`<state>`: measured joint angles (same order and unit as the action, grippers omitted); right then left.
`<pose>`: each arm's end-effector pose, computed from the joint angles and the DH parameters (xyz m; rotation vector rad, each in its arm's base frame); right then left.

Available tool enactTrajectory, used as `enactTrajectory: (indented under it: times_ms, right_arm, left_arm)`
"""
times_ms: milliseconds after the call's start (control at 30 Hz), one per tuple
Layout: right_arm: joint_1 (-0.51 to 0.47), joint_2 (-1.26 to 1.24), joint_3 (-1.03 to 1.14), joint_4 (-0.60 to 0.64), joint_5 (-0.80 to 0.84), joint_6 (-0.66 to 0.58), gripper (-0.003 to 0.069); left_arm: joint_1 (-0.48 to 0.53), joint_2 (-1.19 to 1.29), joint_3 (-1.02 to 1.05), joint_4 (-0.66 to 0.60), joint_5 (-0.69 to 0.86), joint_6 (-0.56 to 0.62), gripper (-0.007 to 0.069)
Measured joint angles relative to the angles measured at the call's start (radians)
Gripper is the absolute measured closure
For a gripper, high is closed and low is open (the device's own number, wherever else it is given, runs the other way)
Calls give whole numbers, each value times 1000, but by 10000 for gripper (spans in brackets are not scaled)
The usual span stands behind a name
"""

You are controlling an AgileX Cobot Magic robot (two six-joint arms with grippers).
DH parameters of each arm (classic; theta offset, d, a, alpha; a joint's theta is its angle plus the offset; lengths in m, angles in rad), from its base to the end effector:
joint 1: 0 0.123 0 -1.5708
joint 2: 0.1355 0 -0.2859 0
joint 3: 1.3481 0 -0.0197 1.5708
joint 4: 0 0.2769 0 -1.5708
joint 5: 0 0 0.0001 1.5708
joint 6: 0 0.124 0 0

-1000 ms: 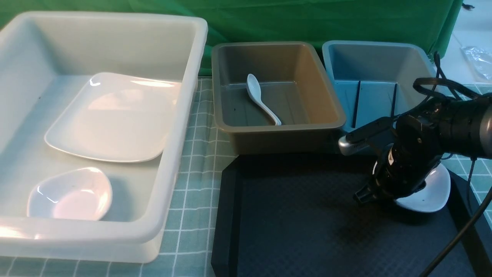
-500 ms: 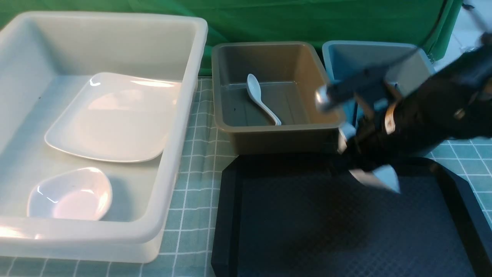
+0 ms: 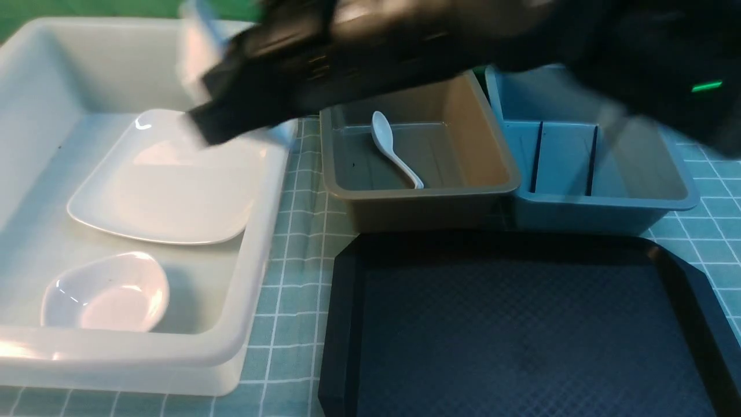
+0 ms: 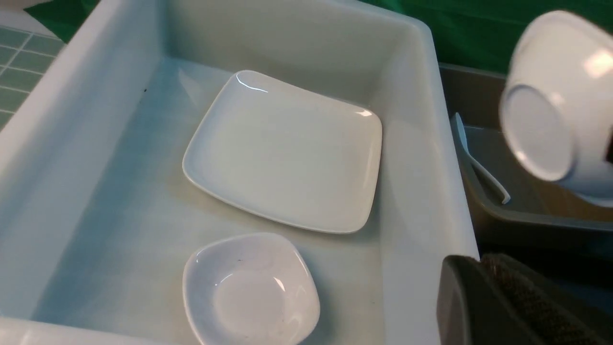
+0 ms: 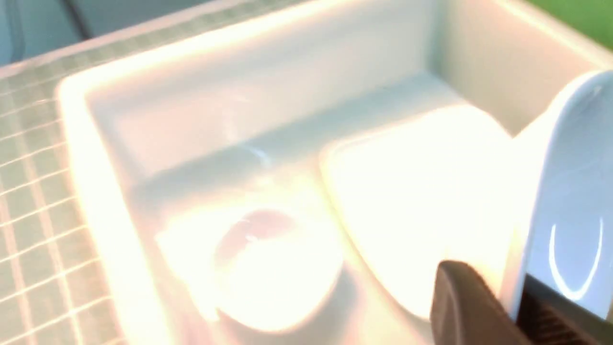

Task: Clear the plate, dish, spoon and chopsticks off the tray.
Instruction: Use the right arm to put the small plate into the large storage box on the left

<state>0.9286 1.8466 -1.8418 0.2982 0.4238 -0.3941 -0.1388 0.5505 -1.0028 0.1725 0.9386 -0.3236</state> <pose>0.2906 0.4136 0.3881 -1.0487 1.6422 0.6581 0.1209 0.0005 0.4162 -0.1715 1.9526 -0.1003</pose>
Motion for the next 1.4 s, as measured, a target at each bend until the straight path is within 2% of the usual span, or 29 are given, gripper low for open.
enactTrajectory:
  times_ms: [100, 233, 467, 1100, 1300, 1400]
  right_arm:
    - [60, 127, -97, 6, -15, -16, 599]
    - [94, 263, -189, 6, -18, -16, 599]
    - [105, 403, -242, 6, -26, -26, 599]
    - [117, 503, -248, 48, -140, -38, 594]
    - [118, 507, -248, 56, -146, -38, 543]
    - [118, 507, -249, 57, -148, -39, 454]
  left_arm:
    - [0, 0, 0, 0, 0, 0, 615]
    - [0, 0, 0, 0, -2, 0, 615]
    - [0, 0, 0, 0, -3, 7, 615]
    - [0, 2, 0, 0, 4, 19, 613]
    - [0, 2, 0, -1, 6, 20, 613]
    - [0, 2, 0, -2, 6, 21, 613]
